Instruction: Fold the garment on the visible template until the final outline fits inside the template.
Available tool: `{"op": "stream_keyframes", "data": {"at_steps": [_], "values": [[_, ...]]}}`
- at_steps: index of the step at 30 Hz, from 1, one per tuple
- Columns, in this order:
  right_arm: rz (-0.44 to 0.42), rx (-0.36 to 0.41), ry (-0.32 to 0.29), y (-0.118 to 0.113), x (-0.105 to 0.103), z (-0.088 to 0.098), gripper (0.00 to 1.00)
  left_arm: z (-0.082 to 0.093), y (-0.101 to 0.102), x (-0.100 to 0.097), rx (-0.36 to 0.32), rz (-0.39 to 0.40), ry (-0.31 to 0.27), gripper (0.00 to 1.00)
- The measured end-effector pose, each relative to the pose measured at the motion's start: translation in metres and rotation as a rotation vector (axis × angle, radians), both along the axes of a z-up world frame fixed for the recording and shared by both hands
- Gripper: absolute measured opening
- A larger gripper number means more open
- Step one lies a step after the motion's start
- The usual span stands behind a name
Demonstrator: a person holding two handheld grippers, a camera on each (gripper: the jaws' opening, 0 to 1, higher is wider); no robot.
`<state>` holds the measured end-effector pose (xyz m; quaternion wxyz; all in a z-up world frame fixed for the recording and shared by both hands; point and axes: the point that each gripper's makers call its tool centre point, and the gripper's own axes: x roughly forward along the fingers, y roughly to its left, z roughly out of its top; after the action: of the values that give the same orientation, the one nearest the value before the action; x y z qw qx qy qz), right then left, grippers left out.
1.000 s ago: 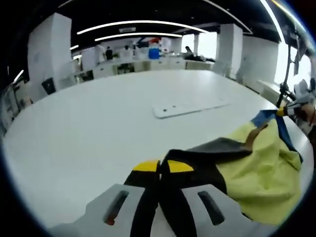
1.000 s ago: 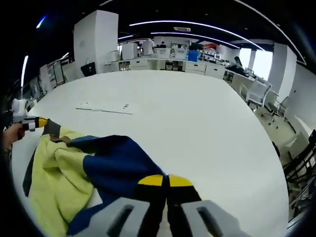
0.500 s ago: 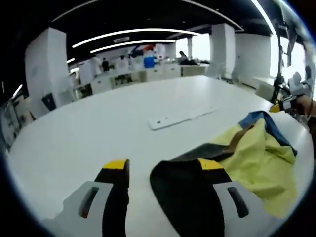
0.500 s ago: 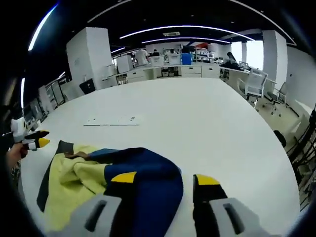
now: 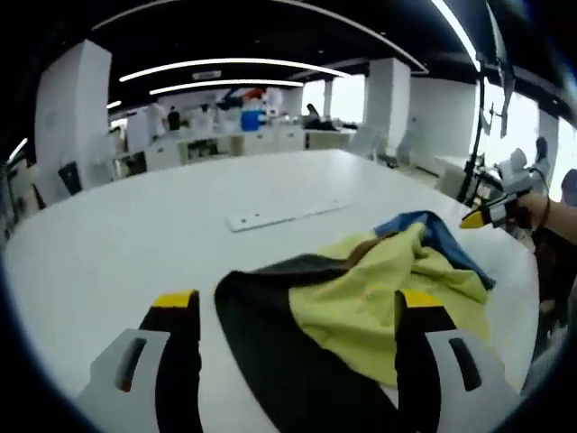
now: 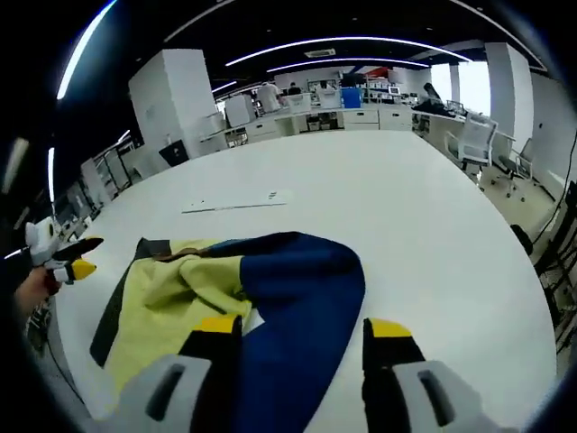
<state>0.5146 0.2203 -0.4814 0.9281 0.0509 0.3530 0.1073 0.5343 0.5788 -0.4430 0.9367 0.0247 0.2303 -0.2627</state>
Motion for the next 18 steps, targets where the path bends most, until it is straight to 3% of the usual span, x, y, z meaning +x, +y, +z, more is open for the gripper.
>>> {"op": "stream_keyframes", "data": {"at_steps": [6,11,18], "values": [[0.015,-0.002,0.003,0.011,-0.02,-0.003,0.52,-0.001,-0.015,-0.028,-0.011,-0.039,0.007,0.88],[-0.025,0.019,0.026,0.01,-0.032,-0.01,0.5,-0.008,-0.028,-0.057,0.027,-0.08,0.008,0.88],[-0.042,0.021,0.045,0.009,-0.047,-0.019,0.49,-0.015,-0.049,-0.085,0.017,-0.127,0.034,0.82]]}}
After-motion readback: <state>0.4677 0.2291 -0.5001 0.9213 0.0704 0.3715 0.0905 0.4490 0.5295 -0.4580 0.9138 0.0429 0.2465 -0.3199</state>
